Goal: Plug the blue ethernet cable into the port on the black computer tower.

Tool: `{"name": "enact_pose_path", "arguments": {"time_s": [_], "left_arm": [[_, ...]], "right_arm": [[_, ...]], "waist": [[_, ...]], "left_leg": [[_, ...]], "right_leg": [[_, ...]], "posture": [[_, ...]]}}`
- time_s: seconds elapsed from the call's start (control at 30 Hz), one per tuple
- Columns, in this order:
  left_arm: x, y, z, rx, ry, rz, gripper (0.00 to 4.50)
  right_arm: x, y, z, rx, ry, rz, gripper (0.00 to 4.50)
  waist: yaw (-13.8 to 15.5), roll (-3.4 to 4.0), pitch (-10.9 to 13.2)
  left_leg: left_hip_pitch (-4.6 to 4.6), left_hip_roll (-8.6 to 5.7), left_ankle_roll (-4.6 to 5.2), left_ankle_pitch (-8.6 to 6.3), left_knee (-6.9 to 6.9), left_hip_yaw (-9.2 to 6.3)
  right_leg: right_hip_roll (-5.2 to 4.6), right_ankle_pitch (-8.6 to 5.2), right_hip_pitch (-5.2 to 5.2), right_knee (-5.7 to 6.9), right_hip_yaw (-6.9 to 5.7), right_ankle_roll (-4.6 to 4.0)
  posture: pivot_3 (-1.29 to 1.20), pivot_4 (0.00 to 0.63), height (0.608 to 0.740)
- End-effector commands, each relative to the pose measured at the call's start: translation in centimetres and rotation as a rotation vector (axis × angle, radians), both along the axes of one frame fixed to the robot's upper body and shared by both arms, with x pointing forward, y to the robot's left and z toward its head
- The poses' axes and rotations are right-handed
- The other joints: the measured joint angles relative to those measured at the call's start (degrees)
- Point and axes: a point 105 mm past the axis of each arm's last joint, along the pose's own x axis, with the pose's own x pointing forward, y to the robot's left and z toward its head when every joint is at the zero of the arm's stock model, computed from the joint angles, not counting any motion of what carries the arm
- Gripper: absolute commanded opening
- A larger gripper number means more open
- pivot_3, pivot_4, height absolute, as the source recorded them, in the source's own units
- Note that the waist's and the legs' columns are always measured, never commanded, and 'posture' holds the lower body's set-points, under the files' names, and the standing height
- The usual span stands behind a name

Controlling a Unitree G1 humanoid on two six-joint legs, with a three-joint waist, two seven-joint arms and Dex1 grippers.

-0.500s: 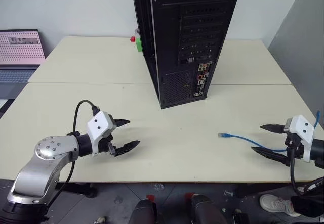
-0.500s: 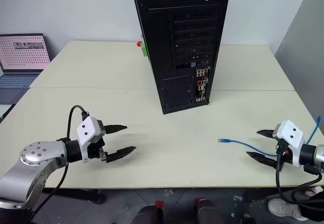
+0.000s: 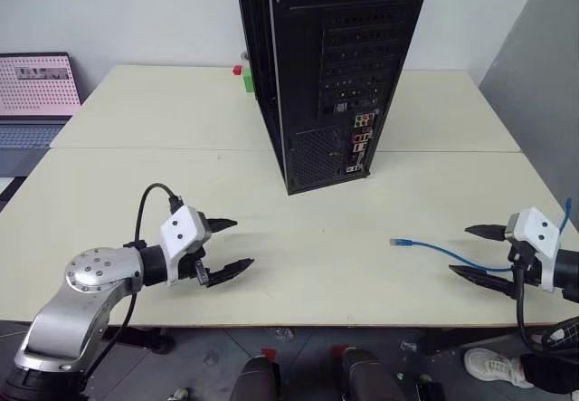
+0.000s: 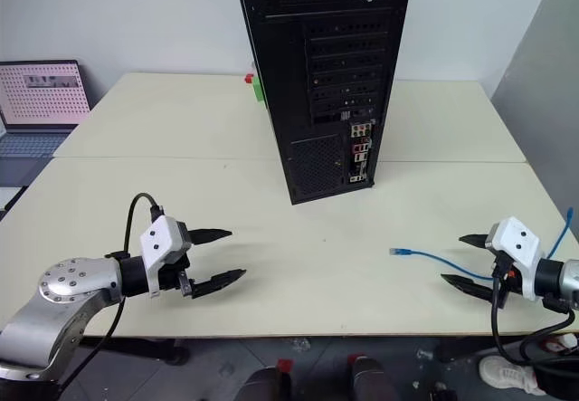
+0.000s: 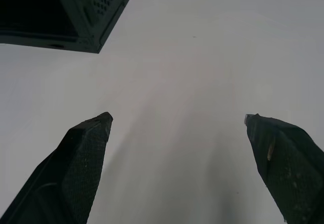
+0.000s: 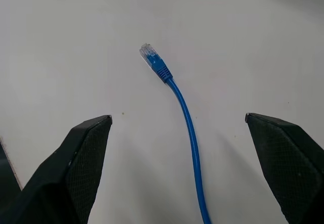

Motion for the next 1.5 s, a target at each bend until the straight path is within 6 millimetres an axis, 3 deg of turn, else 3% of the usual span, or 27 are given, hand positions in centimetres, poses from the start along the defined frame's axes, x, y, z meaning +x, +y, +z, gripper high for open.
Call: {"name": "enact_pose_path", "arguments": {"time_s": [0.03,0.3,0.57,0.7,0.97,1.17,1.23,1.5], "left_arm": [[-0.3,-1.6,1.0,0.005,-0.028,-0.057,4.47],[-1.2,-5.0,1.3,-0.002,-0.020,-0.239,4.47],[-1.5,-6.4,1.3,0.009,-0.034,-0.319,4.47],[-1.5,-6.5,1.2,0.006,-0.034,-0.325,4.50],[-1.2,-6.5,0.4,0.036,-0.054,-0.329,4.50],[-0.4,-7.3,0.7,-0.014,-0.071,-0.318,4.50],[-0.3,-8.0,0.7,-0.056,-0.056,-0.328,4.50],[1.8,-10.0,-0.8,0.002,-0.042,-0.388,4.50]], "right_arm": [[0.5,1.0,0.3,-0.006,-0.037,0.017,4.50],[2.5,2.3,-2.0,0.013,-0.024,0.010,4.50],[4.7,2.2,-4.9,0.015,0.030,0.001,4.50],[4.7,1.6,-5.2,-0.005,0.058,0.004,3.81],[4.1,1.3,-5.6,-0.051,0.099,0.045,1.72],[4.1,2.6,-4.8,-0.055,0.077,0.101,0.56],[4.3,4.0,-4.0,-0.036,0.060,0.134,0.09],[4.1,10.8,-1.5,-0.006,0.026,0.303,0.03]], "waist": [[0.0,0.00,0.0],[-0.1,0.00,0.0],[0.0,0.01,0.0],[0.0,0.00,0.0],[0.0,0.00,0.0],[0.0,-0.02,0.0],[0.0,-0.01,0.0],[-0.1,-0.01,0.0]], "left_leg": [[0.00,0.00,0.00,0.00,0.00,0.00],[0.02,-0.03,0.00,0.00,0.02,0.02],[0.05,-0.06,0.00,0.00,0.04,0.03],[0.06,-0.04,0.00,0.00,0.03,0.00],[0.09,-0.04,0.00,0.00,0.05,-0.01],[0.15,-0.05,0.00,0.00,0.06,0.00],[0.16,-0.05,0.00,0.00,0.06,0.00],[0.20,-0.05,0.00,0.00,0.04,-0.07]], "right_leg": [[0.00,0.00,0.00,0.00,0.00,0.00],[0.02,0.00,0.01,0.02,0.00,0.00],[0.02,0.01,0.04,0.02,0.00,-0.01],[0.03,0.08,0.04,0.03,0.01,-0.13],[0.01,0.09,0.08,0.03,0.00,-0.15],[0.01,0.08,0.14,0.03,-0.01,-0.13],[0.02,0.09,0.14,0.04,-0.01,-0.14],[0.09,0.09,0.12,0.08,-0.03,-0.15]], "posture": [[0.00,0.150,0.740],[0.00,0.150,0.740],[0.00,0.150,0.740],[0.00,0.150,0.740],[0.00,0.150,0.740],[0.00,0.150,0.740],[0.00,0.150,0.740],[0.00,0.150,0.740]]}}
